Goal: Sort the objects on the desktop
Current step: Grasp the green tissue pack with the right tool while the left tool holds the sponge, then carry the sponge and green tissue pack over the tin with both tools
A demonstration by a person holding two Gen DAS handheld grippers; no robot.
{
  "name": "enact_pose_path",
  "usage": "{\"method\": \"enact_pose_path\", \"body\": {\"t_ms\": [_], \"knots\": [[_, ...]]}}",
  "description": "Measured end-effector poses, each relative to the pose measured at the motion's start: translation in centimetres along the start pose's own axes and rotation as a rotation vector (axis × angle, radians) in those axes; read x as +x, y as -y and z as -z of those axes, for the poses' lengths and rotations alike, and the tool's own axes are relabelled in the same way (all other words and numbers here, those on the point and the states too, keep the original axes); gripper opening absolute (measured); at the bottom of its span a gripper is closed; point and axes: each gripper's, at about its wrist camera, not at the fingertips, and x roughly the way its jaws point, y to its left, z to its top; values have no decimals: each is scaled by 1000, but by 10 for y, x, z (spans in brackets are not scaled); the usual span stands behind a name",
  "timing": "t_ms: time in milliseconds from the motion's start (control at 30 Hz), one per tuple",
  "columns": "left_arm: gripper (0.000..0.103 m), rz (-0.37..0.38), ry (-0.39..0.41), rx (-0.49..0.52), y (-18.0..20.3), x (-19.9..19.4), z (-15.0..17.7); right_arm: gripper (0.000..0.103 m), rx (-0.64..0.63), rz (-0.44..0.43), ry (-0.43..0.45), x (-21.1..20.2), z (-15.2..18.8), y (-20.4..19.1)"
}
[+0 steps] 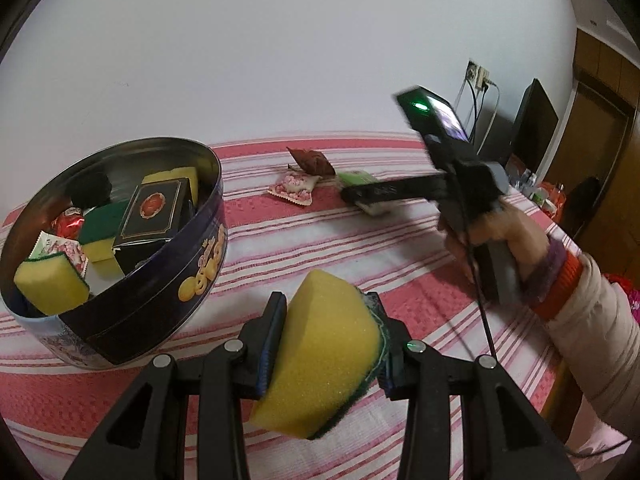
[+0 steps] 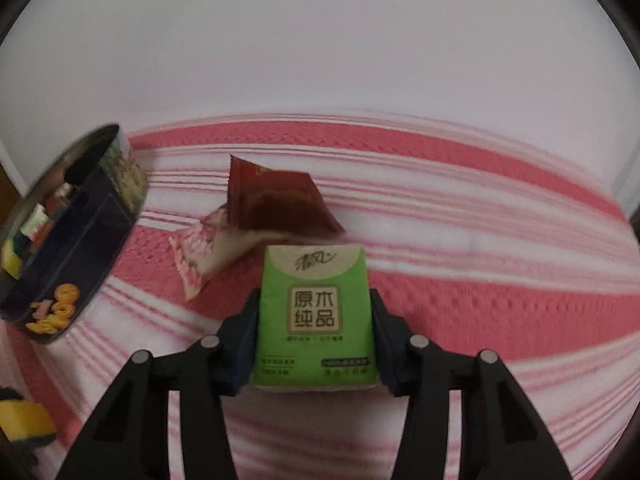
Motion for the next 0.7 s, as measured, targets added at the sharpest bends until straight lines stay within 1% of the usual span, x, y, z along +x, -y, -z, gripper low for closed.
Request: {"method": "enact_pose_path", "body": {"t_ms": [100, 167, 333, 433, 467, 600, 700], "knots": [[42, 6, 18, -18, -5, -1, 1, 50, 92, -18, 47, -19, 20, 7], [42, 13, 36, -35, -8, -3, 1, 50, 141, -50, 87, -33, 32, 4], [42, -8, 88, -63, -21, -18, -1, 50, 156, -80, 174, -55, 45, -25], [42, -38, 116, -76, -31, -29, -3, 50, 144, -98, 221, -65, 39, -43], [42, -55, 131, -80, -36, -34, -5, 50, 136, -106, 238, -64, 33, -56], [42, -131, 194, -99, -58, -53, -13, 50, 86, -136, 296, -80, 22, -89], [42, -178, 224, -118, -77, -63, -23, 50, 59, -162, 339, -89, 12, -112]]}}
